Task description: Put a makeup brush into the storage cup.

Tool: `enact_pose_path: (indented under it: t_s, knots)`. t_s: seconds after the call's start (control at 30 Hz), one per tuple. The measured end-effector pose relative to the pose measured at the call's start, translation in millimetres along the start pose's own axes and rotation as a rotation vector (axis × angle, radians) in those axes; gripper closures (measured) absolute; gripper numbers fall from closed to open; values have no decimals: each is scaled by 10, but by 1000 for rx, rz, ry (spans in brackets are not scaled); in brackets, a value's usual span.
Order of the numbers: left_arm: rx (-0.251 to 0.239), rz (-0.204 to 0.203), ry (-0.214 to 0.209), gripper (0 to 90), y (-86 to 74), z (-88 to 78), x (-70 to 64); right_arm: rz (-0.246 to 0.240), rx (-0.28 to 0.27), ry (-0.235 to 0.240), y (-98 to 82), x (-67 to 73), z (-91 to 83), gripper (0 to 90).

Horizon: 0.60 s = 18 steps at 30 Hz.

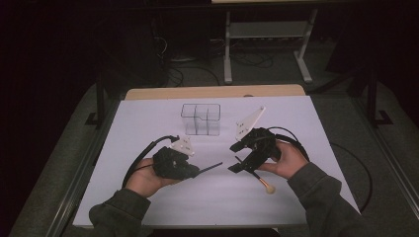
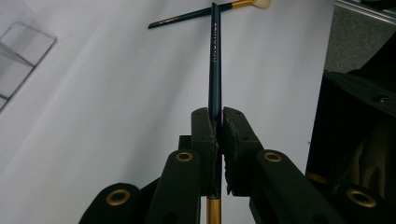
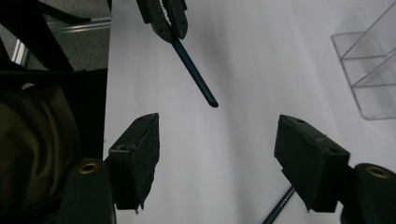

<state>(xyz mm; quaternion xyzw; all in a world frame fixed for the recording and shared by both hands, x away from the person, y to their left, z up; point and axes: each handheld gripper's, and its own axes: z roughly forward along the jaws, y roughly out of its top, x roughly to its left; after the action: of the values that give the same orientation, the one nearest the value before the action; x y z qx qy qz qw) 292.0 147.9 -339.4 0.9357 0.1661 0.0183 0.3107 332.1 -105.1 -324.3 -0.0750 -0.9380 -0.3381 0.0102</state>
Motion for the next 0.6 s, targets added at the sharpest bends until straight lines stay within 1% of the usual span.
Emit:
enact_pose_path:
  t_s: [0.03, 0.1, 0.13, 0.2, 0.23, 0.3, 0.37, 0.43, 0.47, 0.5, 0.53, 0.57, 0.6]
  knots:
    - [-4, 1, -6, 838, 7, 13, -7, -2, 13, 15, 8, 13, 31, 323]
    - [-1, 8, -11, 838, 24, 35, -21, -4, 19, 20, 14, 19, 50, 327]
    - [6, 25, -13, 838, 39, 53, -25, -10, 31, 31, 21, 28, 88, 339]
    - [6, 20, -16, 838, 44, 65, -36, -19, 37, 40, 30, 34, 120, 349]
    - [2, 34, -20, 839, 61, 83, -46, -21, 41, 46, 35, 39, 135, 356]
    - [3, 35, -22, 838, 68, 91, -55, -36, 43, 51, 45, 41, 161, 368]
    - [5, 41, -28, 839, 83, 109, -73, -40, 45, 56, 49, 44, 174, 374]
    - [5, 57, -31, 839, 101, 126, -90, -49, 52, 69, 54, 54, 197, 414]
    - [8, 60, -34, 839, 107, 129, -94, -49, 52, 69, 54, 54, 197, 414]
    - [3, 68, -40, 839, 120, 140, -111, -61, 56, 74, 54, 59, 203, 446]
    - [3, 68, -40, 839, 120, 140, -111, -65, 57, 78, 53, 61, 211, 464]
    - [4, 75, -45, 839, 126, 144, -119, -65, 57, 78, 53, 61, 211, 464]
    - [6, 83, -49, 839, 134, 149, -132, -69, 58, 87, 51, 65, 219, 485]
